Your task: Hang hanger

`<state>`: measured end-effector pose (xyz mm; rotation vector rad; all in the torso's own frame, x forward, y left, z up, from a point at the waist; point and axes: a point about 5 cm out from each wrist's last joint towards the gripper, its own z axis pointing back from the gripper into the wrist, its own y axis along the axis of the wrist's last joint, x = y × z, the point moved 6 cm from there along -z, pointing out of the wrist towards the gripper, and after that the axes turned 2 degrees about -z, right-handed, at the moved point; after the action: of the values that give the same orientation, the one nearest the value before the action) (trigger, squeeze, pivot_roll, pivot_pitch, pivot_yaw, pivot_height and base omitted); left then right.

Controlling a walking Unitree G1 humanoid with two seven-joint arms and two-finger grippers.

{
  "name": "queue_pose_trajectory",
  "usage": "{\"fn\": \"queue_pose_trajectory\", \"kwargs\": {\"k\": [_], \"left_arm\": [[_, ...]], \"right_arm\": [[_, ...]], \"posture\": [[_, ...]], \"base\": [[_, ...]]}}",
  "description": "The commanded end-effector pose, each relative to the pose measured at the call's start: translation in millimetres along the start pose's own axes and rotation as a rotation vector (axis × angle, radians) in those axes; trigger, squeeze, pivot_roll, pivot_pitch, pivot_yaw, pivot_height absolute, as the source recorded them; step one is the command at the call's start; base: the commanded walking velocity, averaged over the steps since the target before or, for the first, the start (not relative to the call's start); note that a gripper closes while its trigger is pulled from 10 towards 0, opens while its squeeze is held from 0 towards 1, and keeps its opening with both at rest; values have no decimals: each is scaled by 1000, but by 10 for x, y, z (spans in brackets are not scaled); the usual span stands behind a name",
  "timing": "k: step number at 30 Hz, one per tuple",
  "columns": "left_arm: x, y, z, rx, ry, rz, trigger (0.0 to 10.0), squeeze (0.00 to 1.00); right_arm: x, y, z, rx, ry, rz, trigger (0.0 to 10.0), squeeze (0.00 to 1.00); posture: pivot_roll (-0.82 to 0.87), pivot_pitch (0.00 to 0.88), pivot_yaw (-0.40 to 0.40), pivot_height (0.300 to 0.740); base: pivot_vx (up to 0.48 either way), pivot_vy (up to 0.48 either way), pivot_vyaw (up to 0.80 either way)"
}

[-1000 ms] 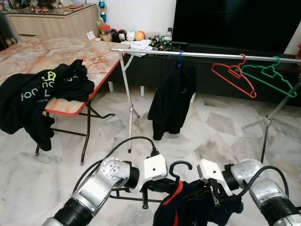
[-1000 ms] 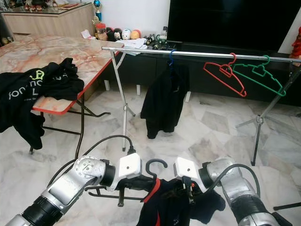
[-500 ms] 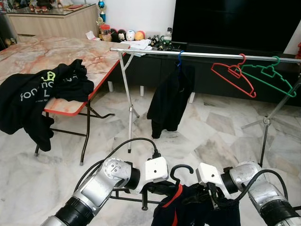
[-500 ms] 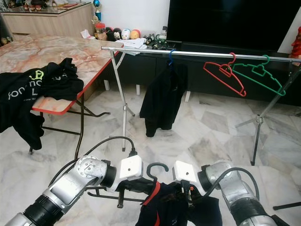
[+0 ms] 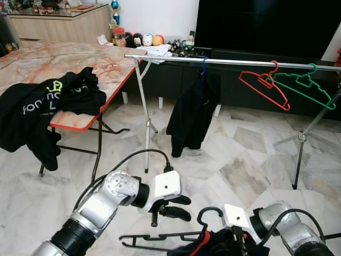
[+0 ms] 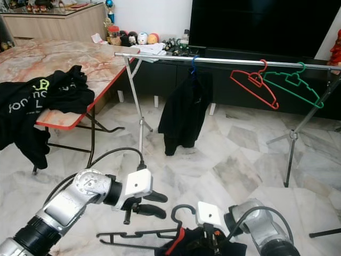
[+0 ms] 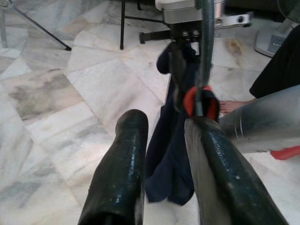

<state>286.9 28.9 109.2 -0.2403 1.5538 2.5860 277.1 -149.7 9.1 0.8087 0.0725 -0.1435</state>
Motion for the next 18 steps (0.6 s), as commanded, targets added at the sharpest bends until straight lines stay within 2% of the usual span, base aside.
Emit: {"fn": "queue_pose_trajectory", "kwargs": {"k": [1,2,3,4,7,8,9,12,13,15,18], "left_arm": [[-38,32,70,8,24,-6,10000,1000],[-70,24,91,6,46,-3,10000,1000],[-156,10,141,9,113,7,10000,1000],[-199,1,165,15,151,18,10000,1000],[-253,-11,208,29,212,36,10000,1000],[-253,-11,208,29,212,36,10000,1000],[-277,-44,233,51,266,74,10000,1000],[-273,-148,235,59,324,128,10000,1000],[-268,-250,223,45,360,169,10000,1000],[-263,-334,209,28,398,169,10000,1000],[-361,-472,203,3,499,203,10000,1000]], "right_arm": [[165,12,92,4,-115,1,0,0],[219,8,109,7,-158,-9,0,0],[399,-4,182,17,-303,-51,0,0],[494,-1,233,26,-383,-65,0,0],[675,3,344,56,-538,-128,0,0],[675,3,344,56,-538,-128,0,0],[787,31,427,112,-642,-205,0,0],[844,69,470,166,-706,-259,0,0],[860,104,477,189,-723,-271,0,0],[907,183,507,224,-757,-286,0,0],[941,346,517,282,-769,-284,0,0]], "posture": [[8,58,-10,740],[8,58,-10,740],[7,56,-10,740],[7,56,-10,740],[7,55,-11,740],[7,55,-11,740],[7,58,-11,740],[5,63,-11,740],[1,68,-11,740],[-3,71,-10,740],[-2,74,-11,740]], "base": [[0,0,0],[0,0,0],[0,0,0],[0,0,0],[0,0,0],[0,0,0],[0,0,0],[0,0,0],[0,0,0],[0,0,0],[0,0,0]]}}
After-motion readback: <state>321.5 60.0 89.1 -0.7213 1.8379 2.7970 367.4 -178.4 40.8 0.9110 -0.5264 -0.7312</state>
